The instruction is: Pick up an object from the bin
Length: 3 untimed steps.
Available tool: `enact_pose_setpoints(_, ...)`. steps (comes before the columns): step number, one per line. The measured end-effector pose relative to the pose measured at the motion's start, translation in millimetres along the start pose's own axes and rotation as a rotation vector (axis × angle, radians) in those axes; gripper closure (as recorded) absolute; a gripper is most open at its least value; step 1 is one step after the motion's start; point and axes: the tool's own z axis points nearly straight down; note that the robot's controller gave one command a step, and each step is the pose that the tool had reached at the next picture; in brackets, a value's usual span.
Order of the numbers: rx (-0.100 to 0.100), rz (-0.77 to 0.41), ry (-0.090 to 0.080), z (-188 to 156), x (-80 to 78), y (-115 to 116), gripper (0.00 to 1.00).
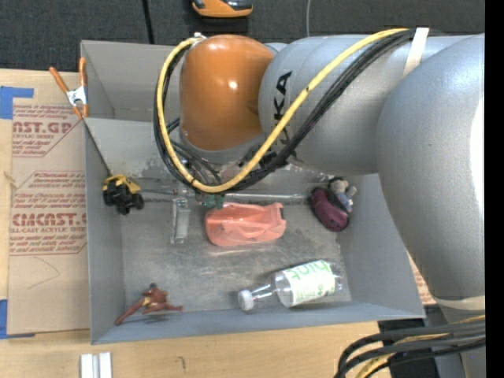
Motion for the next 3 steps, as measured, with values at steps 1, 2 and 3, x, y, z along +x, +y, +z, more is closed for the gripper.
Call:
enact_pose_setpoints(1, -0.001, 0.002, -0.006, -5, -1.2, -1, 0.00)
enact_pose_setpoints(2, -0.002, -0.050, -0.013, 25, 13.1, -17, 0.00)
enact_pose_setpoints(3, -0.001, -0.192, -0.007, 58, 25.5, -70, 0.00)
